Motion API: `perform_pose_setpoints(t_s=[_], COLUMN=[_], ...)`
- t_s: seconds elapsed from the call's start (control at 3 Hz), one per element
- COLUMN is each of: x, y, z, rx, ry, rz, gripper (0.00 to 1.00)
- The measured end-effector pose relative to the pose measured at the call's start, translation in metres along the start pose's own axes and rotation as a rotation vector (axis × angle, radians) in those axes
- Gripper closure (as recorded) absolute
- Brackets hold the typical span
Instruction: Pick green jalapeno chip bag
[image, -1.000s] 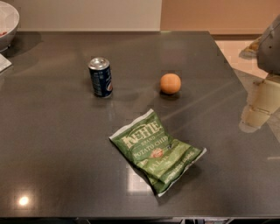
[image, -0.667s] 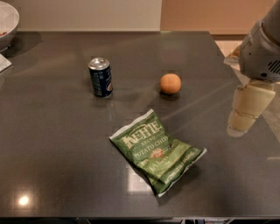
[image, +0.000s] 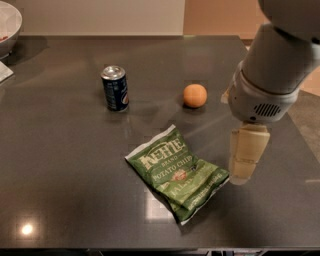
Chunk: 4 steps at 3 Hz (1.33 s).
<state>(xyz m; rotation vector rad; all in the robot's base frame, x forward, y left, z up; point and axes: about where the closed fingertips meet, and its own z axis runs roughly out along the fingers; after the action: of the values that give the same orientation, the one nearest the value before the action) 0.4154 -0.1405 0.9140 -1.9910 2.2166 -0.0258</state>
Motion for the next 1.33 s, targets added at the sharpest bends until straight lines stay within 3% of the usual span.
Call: perform_pose_setpoints(t_s=[0.33, 0.67, 1.0, 1.33], x=[-0.014, -0.024, -0.032, -0.040], y=[0.024, 0.047, 0.061, 0.059], z=[0.023, 0.042, 0.057, 0.070], rx=[-0.050, -0.088, -0.090, -0.061], ry=[-0.003, -0.046, -0.120, -0.155], rz=[-0.041, -0.078, -0.109, -0.144], gripper=[0.00, 0.00, 0.00, 0.15])
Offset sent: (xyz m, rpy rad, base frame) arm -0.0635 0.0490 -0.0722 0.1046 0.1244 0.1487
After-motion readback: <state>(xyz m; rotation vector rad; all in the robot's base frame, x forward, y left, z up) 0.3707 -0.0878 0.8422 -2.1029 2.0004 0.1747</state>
